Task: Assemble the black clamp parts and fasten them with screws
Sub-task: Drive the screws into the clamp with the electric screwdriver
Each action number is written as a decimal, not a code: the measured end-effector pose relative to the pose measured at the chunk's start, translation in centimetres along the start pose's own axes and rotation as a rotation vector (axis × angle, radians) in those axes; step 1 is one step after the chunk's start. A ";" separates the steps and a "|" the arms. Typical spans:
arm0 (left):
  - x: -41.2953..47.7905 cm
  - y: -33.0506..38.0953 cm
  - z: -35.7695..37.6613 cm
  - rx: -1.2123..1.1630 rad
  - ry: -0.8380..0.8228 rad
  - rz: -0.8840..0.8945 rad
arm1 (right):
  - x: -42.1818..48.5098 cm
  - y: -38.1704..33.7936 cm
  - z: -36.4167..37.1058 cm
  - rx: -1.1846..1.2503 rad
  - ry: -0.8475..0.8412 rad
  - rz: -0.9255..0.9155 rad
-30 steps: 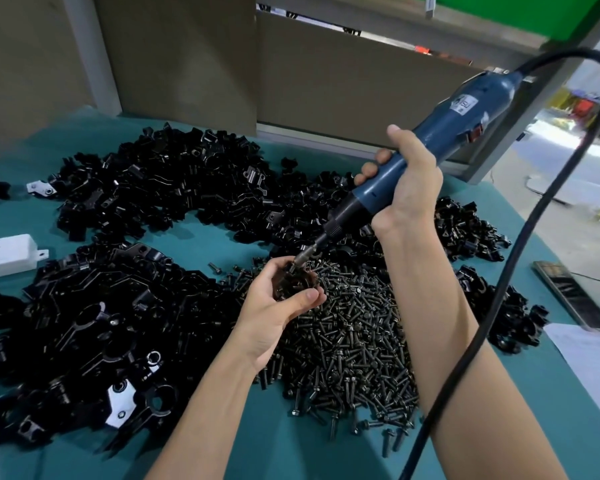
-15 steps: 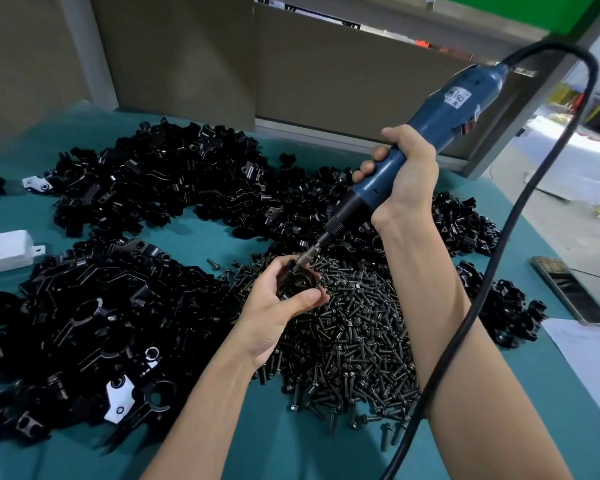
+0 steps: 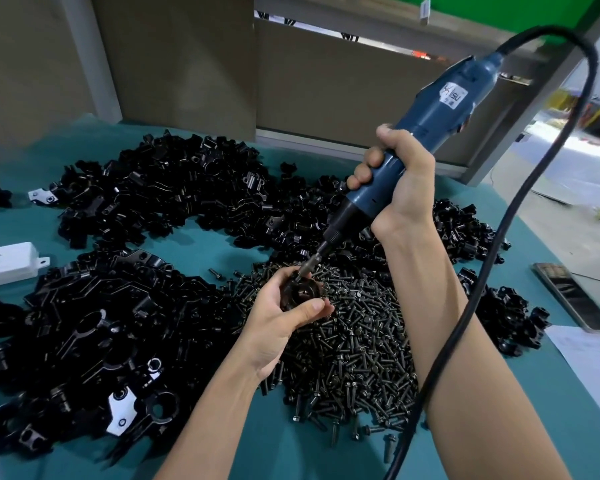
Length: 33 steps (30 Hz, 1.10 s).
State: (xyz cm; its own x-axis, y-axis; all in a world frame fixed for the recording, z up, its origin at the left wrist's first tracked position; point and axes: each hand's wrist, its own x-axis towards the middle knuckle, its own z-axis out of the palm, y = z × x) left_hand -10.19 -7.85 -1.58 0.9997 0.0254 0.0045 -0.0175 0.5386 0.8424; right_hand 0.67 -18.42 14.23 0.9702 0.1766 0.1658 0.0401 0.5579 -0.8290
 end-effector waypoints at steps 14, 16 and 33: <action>0.3 -0.3 -0.7 0.194 -0.004 -0.032 | -0.8 0.3 -1.0 0.275 -0.091 0.025; 0.4 -0.5 -0.5 0.228 -0.005 -0.023 | -1.0 0.2 -1.0 0.274 -0.072 0.031; -0.1 0.4 0.3 0.174 0.010 -0.069 | -1.3 0.1 -0.2 -0.061 0.200 0.032</action>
State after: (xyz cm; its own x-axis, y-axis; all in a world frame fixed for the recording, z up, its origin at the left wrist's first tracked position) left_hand -10.26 -7.88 -1.03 0.9981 0.0022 -0.0608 0.0552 0.3860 0.9209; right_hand -0.56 -18.76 13.79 0.9991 0.0258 0.0343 0.0166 0.5035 -0.8638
